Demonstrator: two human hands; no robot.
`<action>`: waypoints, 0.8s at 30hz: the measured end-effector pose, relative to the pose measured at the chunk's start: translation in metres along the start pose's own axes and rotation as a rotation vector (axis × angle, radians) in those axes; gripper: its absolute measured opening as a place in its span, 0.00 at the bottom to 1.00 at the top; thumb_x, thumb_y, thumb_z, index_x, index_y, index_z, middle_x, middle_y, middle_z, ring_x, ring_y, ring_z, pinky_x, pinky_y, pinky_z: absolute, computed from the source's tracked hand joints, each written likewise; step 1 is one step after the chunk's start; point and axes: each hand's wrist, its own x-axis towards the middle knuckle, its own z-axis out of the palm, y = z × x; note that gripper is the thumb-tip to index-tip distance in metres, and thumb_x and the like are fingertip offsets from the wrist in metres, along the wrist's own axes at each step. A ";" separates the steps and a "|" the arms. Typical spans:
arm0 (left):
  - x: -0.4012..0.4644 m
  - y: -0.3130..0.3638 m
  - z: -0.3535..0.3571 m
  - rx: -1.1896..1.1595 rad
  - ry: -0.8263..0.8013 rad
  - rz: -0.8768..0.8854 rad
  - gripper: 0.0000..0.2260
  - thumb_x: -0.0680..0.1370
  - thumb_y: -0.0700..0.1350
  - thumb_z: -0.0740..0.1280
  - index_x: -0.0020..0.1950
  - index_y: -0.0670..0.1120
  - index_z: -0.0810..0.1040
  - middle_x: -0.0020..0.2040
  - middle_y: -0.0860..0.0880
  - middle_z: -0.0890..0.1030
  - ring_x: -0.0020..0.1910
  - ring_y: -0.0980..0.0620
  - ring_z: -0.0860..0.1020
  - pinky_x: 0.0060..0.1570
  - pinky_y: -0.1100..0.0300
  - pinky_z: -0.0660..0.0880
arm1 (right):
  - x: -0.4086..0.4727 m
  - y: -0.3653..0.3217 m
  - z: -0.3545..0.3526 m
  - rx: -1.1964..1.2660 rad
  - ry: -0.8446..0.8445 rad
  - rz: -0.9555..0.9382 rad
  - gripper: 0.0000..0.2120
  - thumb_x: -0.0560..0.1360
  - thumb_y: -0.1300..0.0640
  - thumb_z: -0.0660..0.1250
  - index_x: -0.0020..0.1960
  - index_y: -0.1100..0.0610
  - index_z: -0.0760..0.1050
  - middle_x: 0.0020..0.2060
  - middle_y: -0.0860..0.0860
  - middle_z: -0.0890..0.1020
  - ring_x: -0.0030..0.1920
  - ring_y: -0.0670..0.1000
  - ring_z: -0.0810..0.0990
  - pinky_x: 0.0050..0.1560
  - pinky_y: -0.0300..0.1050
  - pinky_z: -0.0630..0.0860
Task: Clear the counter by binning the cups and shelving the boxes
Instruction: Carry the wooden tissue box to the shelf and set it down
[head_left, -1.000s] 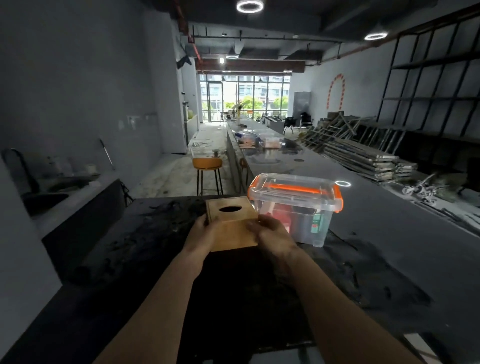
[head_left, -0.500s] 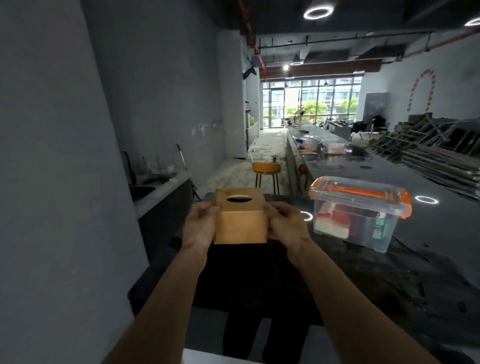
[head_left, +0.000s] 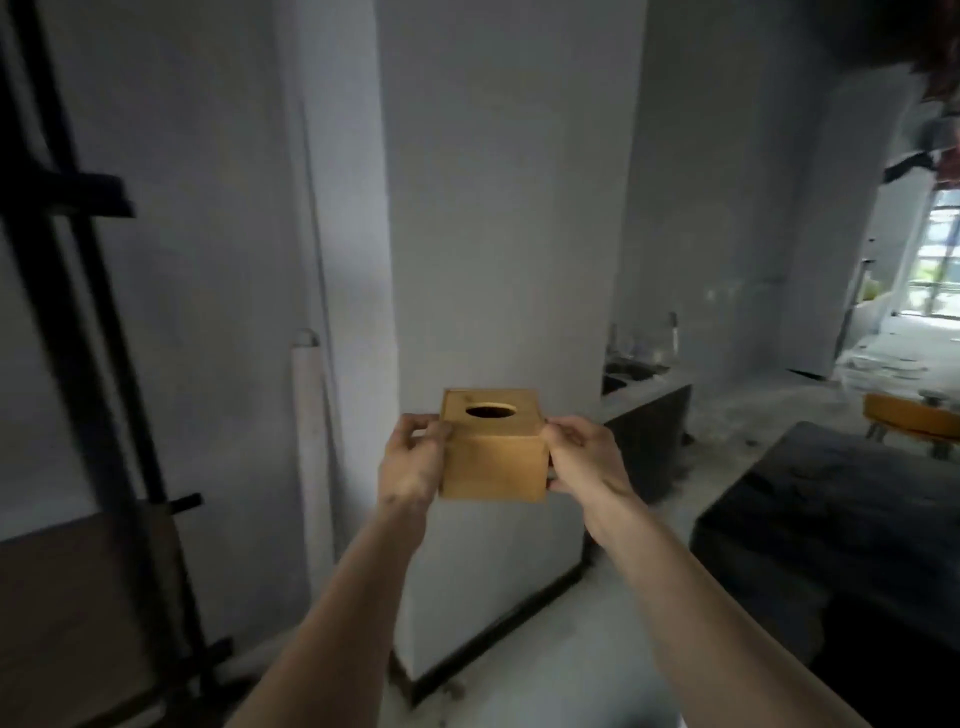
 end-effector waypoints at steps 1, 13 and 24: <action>-0.002 -0.002 -0.012 0.005 0.003 -0.003 0.13 0.69 0.56 0.65 0.50 0.52 0.79 0.56 0.42 0.82 0.52 0.41 0.80 0.58 0.41 0.79 | -0.003 0.000 0.013 0.011 0.003 0.001 0.11 0.80 0.50 0.67 0.59 0.55 0.80 0.55 0.53 0.85 0.56 0.57 0.84 0.61 0.62 0.82; -0.028 -0.047 -0.395 0.103 0.486 -0.061 0.11 0.73 0.57 0.64 0.52 0.56 0.79 0.55 0.47 0.82 0.55 0.43 0.80 0.60 0.37 0.78 | -0.147 -0.035 0.369 0.046 -0.476 0.007 0.09 0.80 0.52 0.66 0.57 0.53 0.79 0.52 0.51 0.83 0.55 0.57 0.83 0.61 0.62 0.82; 0.023 -0.101 -0.541 0.116 0.698 -0.121 0.06 0.79 0.50 0.65 0.56 0.56 0.78 0.55 0.48 0.82 0.54 0.45 0.81 0.58 0.40 0.80 | -0.148 -0.022 0.554 -0.001 -0.712 -0.071 0.13 0.81 0.53 0.67 0.64 0.55 0.78 0.55 0.50 0.81 0.53 0.51 0.81 0.61 0.56 0.82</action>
